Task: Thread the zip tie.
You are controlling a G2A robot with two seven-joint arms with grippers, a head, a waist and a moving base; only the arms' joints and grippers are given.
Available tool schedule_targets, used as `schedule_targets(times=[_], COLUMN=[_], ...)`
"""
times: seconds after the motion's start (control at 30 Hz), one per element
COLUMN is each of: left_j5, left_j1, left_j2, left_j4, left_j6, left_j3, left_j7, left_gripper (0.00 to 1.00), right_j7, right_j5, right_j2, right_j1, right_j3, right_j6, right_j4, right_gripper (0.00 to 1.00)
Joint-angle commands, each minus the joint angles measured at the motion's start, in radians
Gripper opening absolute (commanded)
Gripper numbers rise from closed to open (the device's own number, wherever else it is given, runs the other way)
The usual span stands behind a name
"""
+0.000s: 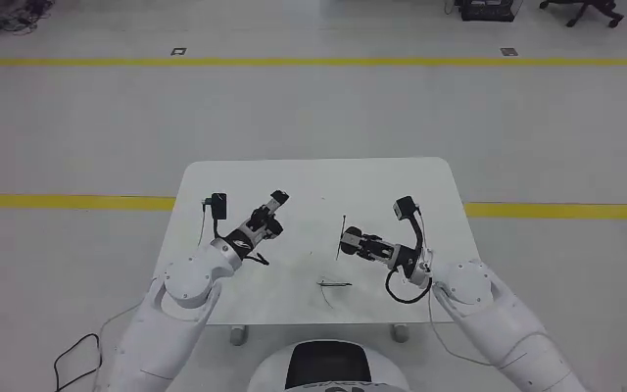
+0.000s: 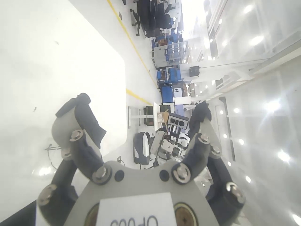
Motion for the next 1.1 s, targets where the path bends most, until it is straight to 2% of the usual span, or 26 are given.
schedule_targets(times=[0.0,0.2,0.4,0.47,0.9,1.07], left_j5=[-0.024,-0.142,-0.223,-0.225,-0.225,-0.213], left_j1=[-0.010,-0.009,0.006,0.008,0.008,0.007], left_j2=[-0.001,0.003,0.009,0.010,0.010,0.012], left_j4=[0.013,0.072,0.104,0.110,0.111,0.109], left_j6=[0.012,-0.009,-0.031,-0.045,-0.044,-0.042], left_j3=[0.008,-0.008,-0.026,-0.025,-0.025,-0.010], left_j7=[-0.012,-0.136,-0.207,-0.213,-0.210,-0.215], left_gripper=[1.00,1.00,1.00,1.00,1.00,1.00], right_j7=[-0.017,-0.072,-0.093,-0.095,-0.095,-0.149], right_j5=[-0.006,0.009,0.043,0.054,0.054,-0.011], right_j2=[-0.003,-0.022,-0.046,-0.055,-0.055,-0.058], right_j1=[0.003,0.020,0.034,0.040,0.040,0.028], right_j3=[-0.005,-0.033,-0.055,-0.061,-0.061,-0.054], right_j6=[0.006,0.000,0.000,0.000,0.000,0.000], right_j4=[0.000,0.035,0.071,0.083,0.083,0.061], right_gripper=[0.00,0.00,0.00,0.00,0.00,0.00])
